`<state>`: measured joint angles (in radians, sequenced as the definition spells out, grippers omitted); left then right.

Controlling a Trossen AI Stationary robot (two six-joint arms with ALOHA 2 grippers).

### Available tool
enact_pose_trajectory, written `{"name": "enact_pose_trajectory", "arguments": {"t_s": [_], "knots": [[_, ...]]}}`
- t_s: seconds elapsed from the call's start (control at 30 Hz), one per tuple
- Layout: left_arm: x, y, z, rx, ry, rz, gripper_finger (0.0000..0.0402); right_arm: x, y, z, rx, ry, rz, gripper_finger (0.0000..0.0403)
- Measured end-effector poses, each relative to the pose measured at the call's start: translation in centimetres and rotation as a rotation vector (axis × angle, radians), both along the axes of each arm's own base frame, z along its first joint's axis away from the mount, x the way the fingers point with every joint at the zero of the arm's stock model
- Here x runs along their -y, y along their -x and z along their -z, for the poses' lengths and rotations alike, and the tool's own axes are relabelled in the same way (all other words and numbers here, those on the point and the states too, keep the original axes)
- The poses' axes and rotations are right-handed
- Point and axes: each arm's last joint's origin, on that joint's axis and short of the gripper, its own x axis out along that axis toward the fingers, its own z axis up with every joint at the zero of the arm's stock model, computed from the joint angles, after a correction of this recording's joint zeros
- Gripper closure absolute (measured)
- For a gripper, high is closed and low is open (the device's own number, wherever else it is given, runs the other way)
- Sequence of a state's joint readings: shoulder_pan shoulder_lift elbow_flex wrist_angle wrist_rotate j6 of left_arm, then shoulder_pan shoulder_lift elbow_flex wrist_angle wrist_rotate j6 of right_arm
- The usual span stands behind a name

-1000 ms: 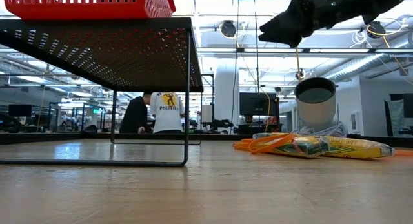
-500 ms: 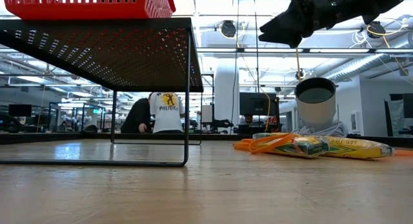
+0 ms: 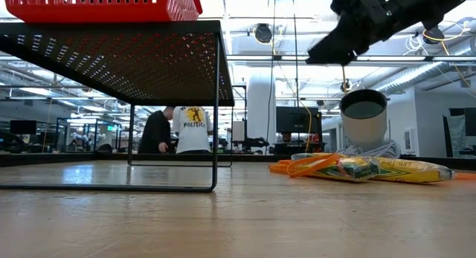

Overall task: Pick & Place Office Desk Supplies
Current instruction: Put the orange spring keychain into the top red basket on the shelf

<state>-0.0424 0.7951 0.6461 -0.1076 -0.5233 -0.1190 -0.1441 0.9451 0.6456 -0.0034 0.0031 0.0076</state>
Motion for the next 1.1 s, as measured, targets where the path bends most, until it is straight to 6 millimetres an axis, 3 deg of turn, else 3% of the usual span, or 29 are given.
{"name": "enact_pose_trajectory", "arguments": {"t_s": [0.13,0.3,0.73,1.1], "knots": [[-0.1,1.4,1.6,0.085,0.022,-0.009,0.0143,0.0,0.3,0.8,-0.081,-0.037,0.028,0.0204],[-0.2,1.9,2.6,0.151,0.021,-0.009,0.0136,0.5,0.3,2.8,-0.258,0.008,0.200,0.0204],[-0.2,1.3,3.1,0.144,0.023,-0.017,0.0138,1.1,-2.3,9.3,-0.612,0.020,0.193,0.0204],[-0.2,1.3,3.1,0.149,0.026,-0.018,0.0146,2.9,-3.4,12.4,-0.686,0.011,0.229,0.0212]]}}
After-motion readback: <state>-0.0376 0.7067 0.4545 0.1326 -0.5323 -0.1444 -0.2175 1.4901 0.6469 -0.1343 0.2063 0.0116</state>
